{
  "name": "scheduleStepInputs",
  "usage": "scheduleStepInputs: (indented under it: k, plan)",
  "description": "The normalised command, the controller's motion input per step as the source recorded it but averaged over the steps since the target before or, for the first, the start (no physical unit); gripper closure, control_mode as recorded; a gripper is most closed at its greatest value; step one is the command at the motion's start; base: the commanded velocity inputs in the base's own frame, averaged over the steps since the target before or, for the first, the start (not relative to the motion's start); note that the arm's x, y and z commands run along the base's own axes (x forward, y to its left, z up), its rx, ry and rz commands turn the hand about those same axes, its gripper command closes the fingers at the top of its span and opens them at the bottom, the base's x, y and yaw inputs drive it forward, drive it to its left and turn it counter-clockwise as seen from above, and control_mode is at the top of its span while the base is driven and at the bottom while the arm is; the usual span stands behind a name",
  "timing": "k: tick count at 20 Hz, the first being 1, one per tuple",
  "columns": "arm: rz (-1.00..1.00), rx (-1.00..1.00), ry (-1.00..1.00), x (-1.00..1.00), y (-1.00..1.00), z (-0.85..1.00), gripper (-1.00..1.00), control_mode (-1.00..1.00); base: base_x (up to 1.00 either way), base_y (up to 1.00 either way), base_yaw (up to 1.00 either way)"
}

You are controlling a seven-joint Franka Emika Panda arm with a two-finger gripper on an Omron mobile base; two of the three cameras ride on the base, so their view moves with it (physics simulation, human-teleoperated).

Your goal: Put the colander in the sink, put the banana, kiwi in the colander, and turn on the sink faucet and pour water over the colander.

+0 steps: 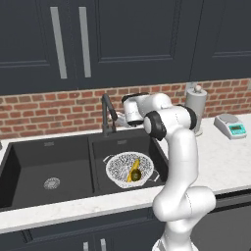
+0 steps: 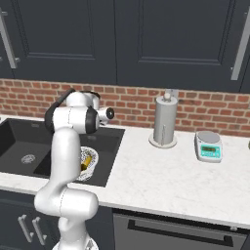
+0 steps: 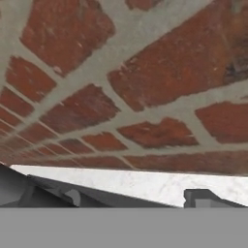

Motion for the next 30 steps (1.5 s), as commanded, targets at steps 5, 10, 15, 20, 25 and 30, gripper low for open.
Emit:
scheduleStepInputs:
  k: [5,10,15,20,25,30]
  plan:
    - [-0.01,0.0,0.0,0.06,0.03,-0.09,1.0,-1.0,0.0,0.0,0.0]
    - [-0.03,0.0,0.0,0.0,-0.07,-0.05,1.0,-1.0,0.0,0.0,0.0]
    - [-0.05,0.0,0.0,0.0,-0.46,-0.11,1.0,-1.0,0.0,0.0,0.0]
    - [-0.07,0.0,0.0,0.0,-0.78,-0.17,1.0,-1.0,0.0,0.0,0.0]
    - [-0.07,0.0,0.0,-0.08,-0.98,-0.2,1.0,-1.0,0.0,0.0,0.0]
    - [-0.06,0.0,0.0,-0.19,-1.0,-0.22,1.0,-1.0,0.0,0.0,0.0]
